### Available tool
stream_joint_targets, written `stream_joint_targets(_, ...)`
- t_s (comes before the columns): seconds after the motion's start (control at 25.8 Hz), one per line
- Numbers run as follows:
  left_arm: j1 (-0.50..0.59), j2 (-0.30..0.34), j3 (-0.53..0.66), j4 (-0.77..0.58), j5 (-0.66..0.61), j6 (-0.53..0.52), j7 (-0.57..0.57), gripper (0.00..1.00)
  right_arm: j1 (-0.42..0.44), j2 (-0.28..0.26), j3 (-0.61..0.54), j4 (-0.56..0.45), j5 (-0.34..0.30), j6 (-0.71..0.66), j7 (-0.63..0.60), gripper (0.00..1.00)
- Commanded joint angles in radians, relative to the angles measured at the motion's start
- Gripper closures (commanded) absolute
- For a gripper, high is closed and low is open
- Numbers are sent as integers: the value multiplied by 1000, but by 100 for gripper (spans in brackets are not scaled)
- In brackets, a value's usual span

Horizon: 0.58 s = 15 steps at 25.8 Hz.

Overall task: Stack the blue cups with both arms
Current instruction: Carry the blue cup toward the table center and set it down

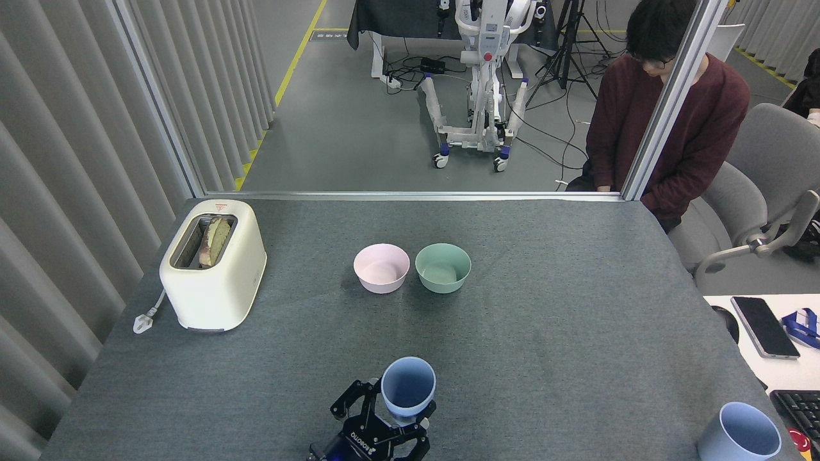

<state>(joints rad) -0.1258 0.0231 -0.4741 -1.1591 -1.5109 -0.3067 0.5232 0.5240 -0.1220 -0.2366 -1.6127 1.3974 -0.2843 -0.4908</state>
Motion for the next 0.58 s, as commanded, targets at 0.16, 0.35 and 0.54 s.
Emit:
stream_joint_targets(0.16,-2,-42,-50,47,-46,-9,5,36,-7,7,3,2,0,0,2,0)
stream_joint_targets(0.35,2,-60,-49,76,-46,-9,14,15,-9,5,3,2,0,-1,2,0)
stream_joint_targets(0.54,20,-60,-46,78,-45,-11,24,4,-15,2,2,0,0,-1,2,0)
